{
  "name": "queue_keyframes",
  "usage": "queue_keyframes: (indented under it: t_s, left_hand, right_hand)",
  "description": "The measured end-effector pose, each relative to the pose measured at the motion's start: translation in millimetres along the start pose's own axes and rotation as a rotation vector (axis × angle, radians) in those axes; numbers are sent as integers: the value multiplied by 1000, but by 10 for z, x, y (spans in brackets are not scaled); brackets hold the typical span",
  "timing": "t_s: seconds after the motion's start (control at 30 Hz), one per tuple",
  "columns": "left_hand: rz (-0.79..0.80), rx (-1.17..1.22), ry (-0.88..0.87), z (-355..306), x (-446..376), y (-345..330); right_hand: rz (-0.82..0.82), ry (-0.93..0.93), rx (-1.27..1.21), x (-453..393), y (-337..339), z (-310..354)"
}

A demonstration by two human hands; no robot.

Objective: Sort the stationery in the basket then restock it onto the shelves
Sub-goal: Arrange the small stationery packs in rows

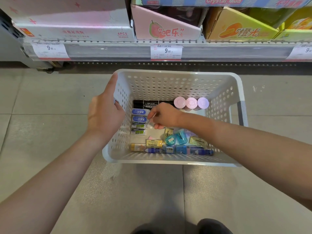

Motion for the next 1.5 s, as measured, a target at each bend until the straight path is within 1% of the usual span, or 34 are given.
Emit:
queue_keyframes:
  t_s: [0.03, 0.07, 0.1, 0.13, 0.2, 0.27, 0.37, 0.5, 0.57, 0.67, 0.77, 0.8, 0.9, 1.03, 1.17, 1.3, 1.5]
  left_hand:
    - [-1, 1, -2, 1, -1, -3]
    - [-2, 3, -3, 1, -1, -1]
    - [-3, 4, -3, 4, -2, -1]
    - [-2, 2, -3, 5, -3, -2]
    - [2, 2, -1, 2, -3, -2]
    - [0, 3, 2, -5, 0, 6]
    - [6, 0, 5, -11, 3, 1]
    - [13, -7, 4, -13, -3, 2]
    - [12, -12, 10, -9, -5, 9]
    - [9, -8, 10, -10, -6, 5]
    - [9, -5, 6, -5, -10, 0]
    - [8, -3, 7, -10, -7, 2]
    - [2, -4, 9, -22, -1, 11]
    - [0, 10, 16, -13, 4, 10]
    - [-2, 6, 11, -2, 0, 2]
    - [1, -2, 10, 18, -6, -6]
    - [4, 25, 11, 33, -6, -22]
  right_hand:
    - [41, -24, -160, 13, 35, -7]
    - [56, -36, -268, 28, 87, -5]
    - [47, -38, -327, 44, 158, 14]
    - [21, -36, -333, 42, 234, 27]
    - [-37, -35, -269, 54, 346, 46]
    - [-34, -56, -242, 72, 369, 52]
    - [37, -78, -239, 98, 258, 54]
    - [146, -136, -122, 46, 1, -38]
    - [214, -173, -110, 38, -145, -110]
    - [243, -186, -111, 16, -310, -162]
    - [200, -183, -29, -51, -372, -126]
    - [181, -180, 35, -88, -376, -112]
    - [32, -141, 196, -218, -281, -60]
    - [-121, -105, 241, -272, -207, -7]
    - [-231, -47, 277, -293, -191, 33]
    - [-292, 5, 355, -270, -218, 91]
    - [-323, 85, 418, -206, -251, 152]
Point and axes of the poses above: each hand's wrist, its own x-axis away from the middle knuckle, its own y-axis out of the back of the hand, z = x × y, the point moved 10 cm from there along -x, towards the middle knuckle, and after that the axes turned 12 degrees about -y, right-handed, at the moved point
